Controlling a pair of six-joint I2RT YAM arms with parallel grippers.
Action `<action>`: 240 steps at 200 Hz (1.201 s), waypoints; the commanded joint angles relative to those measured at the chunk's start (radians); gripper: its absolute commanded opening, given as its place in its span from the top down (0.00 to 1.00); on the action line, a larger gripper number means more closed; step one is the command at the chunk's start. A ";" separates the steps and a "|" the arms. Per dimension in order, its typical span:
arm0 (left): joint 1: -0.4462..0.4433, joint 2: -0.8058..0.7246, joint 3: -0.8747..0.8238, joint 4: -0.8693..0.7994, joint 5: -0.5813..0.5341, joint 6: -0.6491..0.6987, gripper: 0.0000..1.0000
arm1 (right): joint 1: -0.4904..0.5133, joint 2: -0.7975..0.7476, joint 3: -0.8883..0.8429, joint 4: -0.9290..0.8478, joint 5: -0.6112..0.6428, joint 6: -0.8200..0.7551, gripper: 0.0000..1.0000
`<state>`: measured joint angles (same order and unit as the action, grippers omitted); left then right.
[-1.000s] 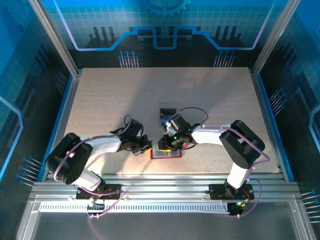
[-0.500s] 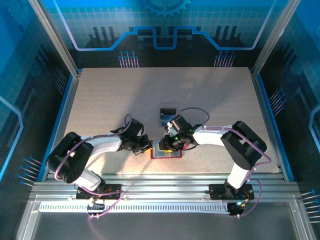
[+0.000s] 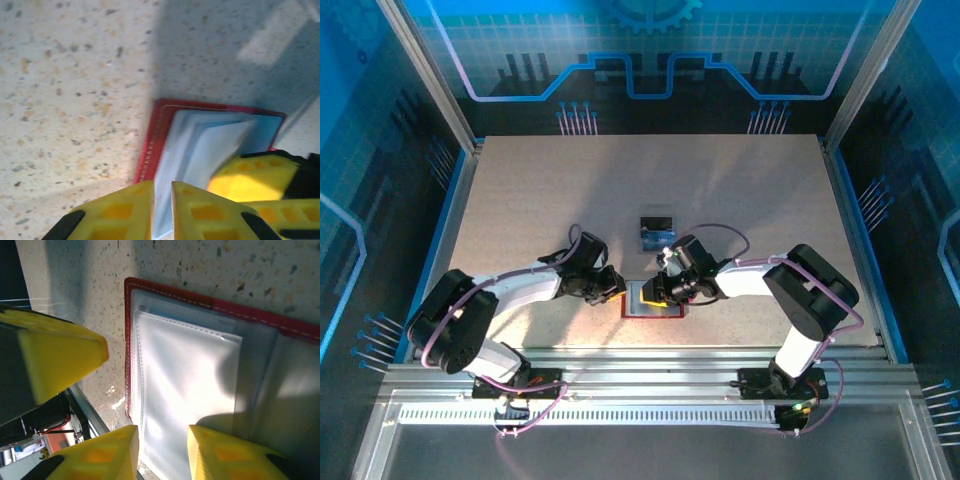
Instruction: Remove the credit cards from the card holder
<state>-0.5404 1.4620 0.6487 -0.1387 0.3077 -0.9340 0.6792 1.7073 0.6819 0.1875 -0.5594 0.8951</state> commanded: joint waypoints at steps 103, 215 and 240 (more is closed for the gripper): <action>-0.050 0.061 0.018 0.073 0.081 -0.055 0.68 | -0.034 0.026 -0.080 0.136 -0.049 0.068 0.69; -0.069 0.121 0.032 0.127 0.101 -0.082 0.72 | -0.036 0.028 -0.082 0.150 -0.062 0.077 0.69; -0.069 0.104 0.032 0.108 0.084 -0.079 0.66 | -0.035 0.031 -0.082 0.149 -0.061 0.077 0.69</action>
<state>-0.5922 1.5673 0.6605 -0.0200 0.3740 -0.9974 0.6514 1.7115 0.6147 0.3374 -0.6167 0.9684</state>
